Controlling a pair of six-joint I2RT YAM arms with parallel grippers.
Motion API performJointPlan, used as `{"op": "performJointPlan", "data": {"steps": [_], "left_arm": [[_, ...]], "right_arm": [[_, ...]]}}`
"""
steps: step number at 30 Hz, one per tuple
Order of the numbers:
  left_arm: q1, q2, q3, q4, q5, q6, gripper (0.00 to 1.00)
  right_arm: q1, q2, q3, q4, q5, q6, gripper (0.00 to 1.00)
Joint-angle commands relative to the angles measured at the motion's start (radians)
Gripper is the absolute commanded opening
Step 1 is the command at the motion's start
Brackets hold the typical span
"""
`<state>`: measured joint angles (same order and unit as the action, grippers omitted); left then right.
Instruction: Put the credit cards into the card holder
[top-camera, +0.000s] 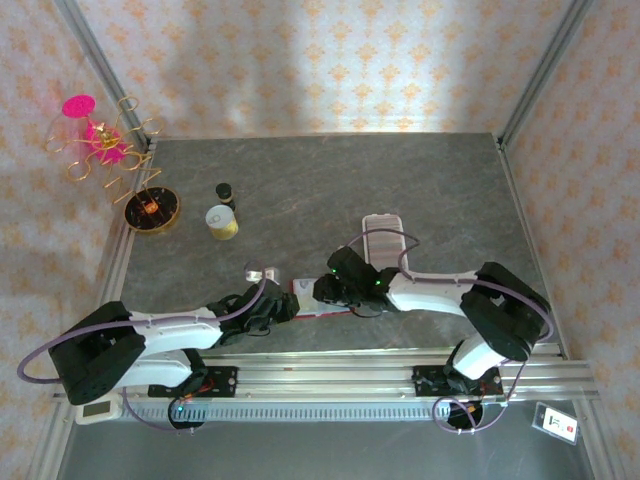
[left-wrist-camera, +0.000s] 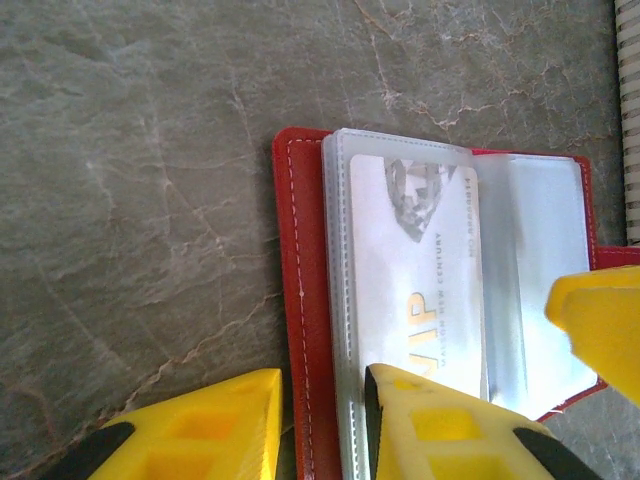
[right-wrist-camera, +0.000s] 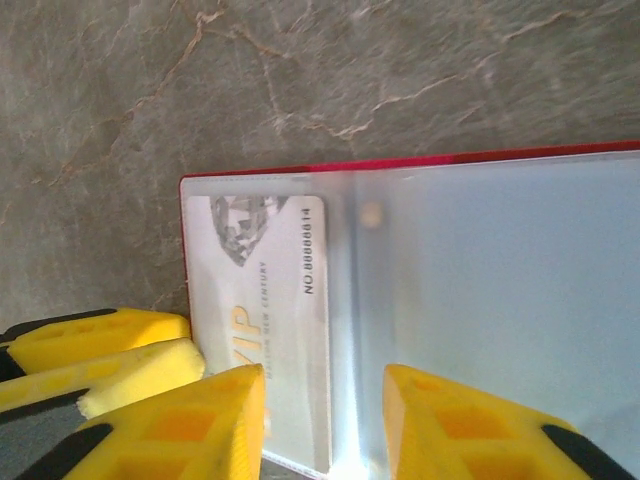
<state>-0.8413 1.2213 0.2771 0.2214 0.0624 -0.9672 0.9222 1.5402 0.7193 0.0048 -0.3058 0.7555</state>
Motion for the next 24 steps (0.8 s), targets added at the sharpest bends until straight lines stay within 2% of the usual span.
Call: {"op": "performJointPlan", "data": {"steps": [1,4,11,24], "left_arm": [[0.011,-0.015,-0.009,-0.048,-0.039,0.021,0.31],[0.011,-0.014,-0.006,-0.048,-0.034,0.022,0.31],[0.01,-0.014,0.003,-0.053,-0.029,0.024,0.31],[0.011,-0.019,0.001,-0.051,-0.032,0.018,0.3]], "right_arm": [[0.004,-0.054,-0.026,-0.076,0.09,0.004,0.38],[0.004,-0.072,-0.046,-0.099,0.122,0.012,0.41],[0.009,-0.043,-0.061,-0.108,0.149,0.021,0.42],[0.038,0.046,-0.019,-0.039,0.09,0.031,0.42]]}}
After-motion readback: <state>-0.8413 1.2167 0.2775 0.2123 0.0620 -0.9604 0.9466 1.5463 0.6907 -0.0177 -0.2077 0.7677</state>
